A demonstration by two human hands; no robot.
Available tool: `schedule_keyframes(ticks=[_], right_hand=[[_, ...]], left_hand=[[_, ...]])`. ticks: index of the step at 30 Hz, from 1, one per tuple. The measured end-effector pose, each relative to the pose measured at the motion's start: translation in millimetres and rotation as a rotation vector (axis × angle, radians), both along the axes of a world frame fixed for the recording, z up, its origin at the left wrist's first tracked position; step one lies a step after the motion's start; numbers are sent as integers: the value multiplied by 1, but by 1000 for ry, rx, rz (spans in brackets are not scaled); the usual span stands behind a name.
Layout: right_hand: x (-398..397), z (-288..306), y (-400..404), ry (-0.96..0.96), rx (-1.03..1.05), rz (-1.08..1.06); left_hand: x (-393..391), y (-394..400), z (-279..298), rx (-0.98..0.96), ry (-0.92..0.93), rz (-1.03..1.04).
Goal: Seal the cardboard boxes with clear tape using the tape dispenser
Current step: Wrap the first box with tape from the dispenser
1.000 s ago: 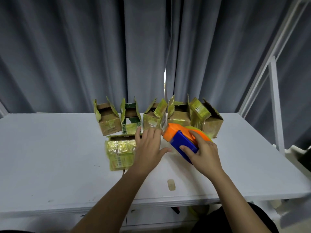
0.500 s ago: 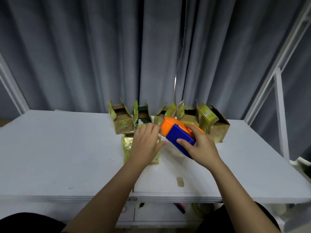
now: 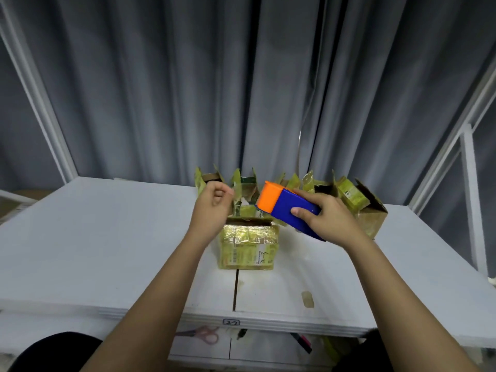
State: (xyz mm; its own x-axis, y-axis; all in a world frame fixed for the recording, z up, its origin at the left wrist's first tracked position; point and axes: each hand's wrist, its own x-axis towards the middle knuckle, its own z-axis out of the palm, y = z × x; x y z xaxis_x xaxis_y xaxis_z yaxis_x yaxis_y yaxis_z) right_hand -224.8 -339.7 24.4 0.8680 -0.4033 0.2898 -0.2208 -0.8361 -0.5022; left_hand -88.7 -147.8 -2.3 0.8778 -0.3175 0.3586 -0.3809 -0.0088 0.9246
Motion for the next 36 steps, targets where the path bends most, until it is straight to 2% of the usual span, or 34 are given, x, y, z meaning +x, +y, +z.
schedule_keyframes(ticks=[3, 5, 14, 19, 22, 26, 31, 34, 36], right_hand=[[17, 19, 1, 95, -79, 39], [31, 30, 4, 155, -144, 48], [104, 46, 3, 436, -373, 115], [123, 47, 6, 489, -408, 166], [129, 41, 7, 522, -405, 178], [132, 35, 6, 514, -398, 191], [133, 36, 1, 505, -350, 214], [133, 37, -5, 501, -297, 241], [134, 37, -8, 506, -285, 248]], left_hand=[[22, 10, -6, -62, 265, -4], [31, 15, -14, -66, 361, -12], [55, 11, -54, -6, 489, 36], [65, 11, -63, -109, 653, -29], [69, 12, -70, 77, 519, -23], [68, 2, -78, 99, 388, 103], [74, -9, -75, 40, 422, 159], [71, -8, -72, -28, 473, 77], [66, -9, -70, 7, 448, -5]])
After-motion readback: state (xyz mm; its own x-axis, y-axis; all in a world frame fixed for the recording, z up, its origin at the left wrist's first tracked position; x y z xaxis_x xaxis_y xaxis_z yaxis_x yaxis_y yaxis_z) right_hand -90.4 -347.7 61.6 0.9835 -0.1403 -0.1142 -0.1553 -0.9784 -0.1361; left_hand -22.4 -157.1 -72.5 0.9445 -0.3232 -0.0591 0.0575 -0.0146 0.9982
